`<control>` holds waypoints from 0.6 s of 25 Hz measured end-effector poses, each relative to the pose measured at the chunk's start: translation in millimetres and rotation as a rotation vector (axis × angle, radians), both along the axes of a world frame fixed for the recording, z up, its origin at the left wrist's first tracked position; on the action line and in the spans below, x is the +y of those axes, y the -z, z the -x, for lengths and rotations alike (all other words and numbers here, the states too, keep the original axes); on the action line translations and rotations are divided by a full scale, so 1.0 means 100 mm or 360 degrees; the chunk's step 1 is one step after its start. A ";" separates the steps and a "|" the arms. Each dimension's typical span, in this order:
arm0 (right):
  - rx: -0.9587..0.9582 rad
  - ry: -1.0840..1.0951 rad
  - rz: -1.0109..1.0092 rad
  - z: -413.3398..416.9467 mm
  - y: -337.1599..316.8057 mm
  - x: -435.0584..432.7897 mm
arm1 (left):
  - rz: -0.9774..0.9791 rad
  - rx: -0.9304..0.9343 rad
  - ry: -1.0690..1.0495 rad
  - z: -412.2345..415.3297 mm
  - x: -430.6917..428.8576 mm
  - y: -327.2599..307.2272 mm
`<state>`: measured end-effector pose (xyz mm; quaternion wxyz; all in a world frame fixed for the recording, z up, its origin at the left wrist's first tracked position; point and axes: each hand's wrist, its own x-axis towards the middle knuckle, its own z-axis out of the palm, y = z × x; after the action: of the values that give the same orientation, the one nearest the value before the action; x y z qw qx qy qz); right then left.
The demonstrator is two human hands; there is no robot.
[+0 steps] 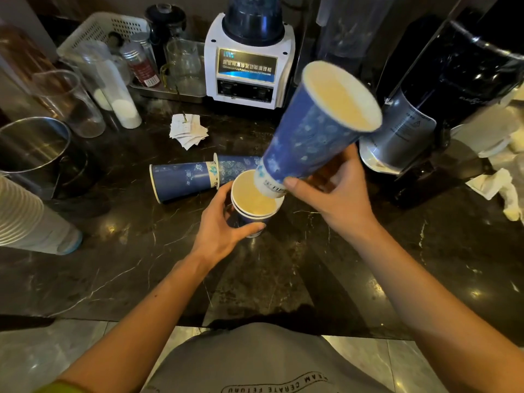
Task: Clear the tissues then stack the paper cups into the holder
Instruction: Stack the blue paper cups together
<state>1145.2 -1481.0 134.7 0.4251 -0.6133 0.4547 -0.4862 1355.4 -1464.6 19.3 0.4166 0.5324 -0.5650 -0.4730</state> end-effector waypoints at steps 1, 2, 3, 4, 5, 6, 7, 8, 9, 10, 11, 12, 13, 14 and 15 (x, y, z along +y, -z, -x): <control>0.0065 -0.0053 -0.0025 -0.05 0.04 0.01 | 0.0015 0.0012 0.0005 0.00 0.00 0.00; 0.0143 -0.0102 -0.0053 -0.08 0.10 0.02 | 0.0032 0.0020 0.0006 0.00 0.01 0.01; 0.0221 -0.0147 -0.0086 -0.11 0.16 0.03 | 0.0042 0.0017 0.0005 0.00 0.01 0.01; 0.0302 -0.0187 -0.0122 -0.12 0.22 0.04 | 0.0043 0.0008 -0.0001 -0.01 0.01 0.01; 0.0386 -0.0219 -0.0157 -0.10 0.27 0.04 | 0.0038 -0.0001 -0.0001 0.00 0.01 0.01; 0.0479 -0.0258 -0.0193 -0.09 0.31 0.04 | 0.0026 -0.0005 -0.0006 0.00 0.01 0.00; 0.0567 -0.0302 -0.0231 -0.07 0.34 0.04 | 0.0019 -0.0004 -0.0017 -0.01 0.01 0.01; 0.0632 -0.0337 -0.0261 -0.04 0.36 0.05 | 0.0013 -0.0005 -0.0023 -0.02 0.01 0.01; 0.0663 -0.0371 -0.0284 -0.01 0.38 0.05 | 0.0012 -0.0011 -0.0039 -0.03 0.01 0.02; 0.0653 -0.0391 -0.0309 0.03 0.38 0.04 | 0.0019 -0.0028 -0.0056 -0.04 0.01 0.02; 0.0604 -0.0399 -0.0348 0.08 0.39 0.02 | 0.0034 -0.0047 -0.0077 -0.06 0.01 0.02; 0.0525 -0.0386 -0.0393 0.14 0.40 0.00 | 0.0049 -0.0064 -0.0104 -0.08 0.01 0.01; 0.0444 -0.0356 -0.0423 0.17 0.43 -0.05 | 0.0069 -0.0083 -0.0134 -0.11 0.02 0.00; 0.0412 -0.0303 -0.0437 0.18 0.46 -0.12 | 0.0086 -0.0095 -0.0163 -0.17 0.04 -0.01; 0.0447 -0.0219 -0.0443 0.19 0.50 -0.21 | 0.0092 -0.0102 -0.0174 -0.20 0.05 -0.03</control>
<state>1126.2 -1501.8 84.3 0.4703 -0.6400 0.5293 -0.2983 1375.0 -1459.3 22.0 0.4386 0.5652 -0.5616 -0.4157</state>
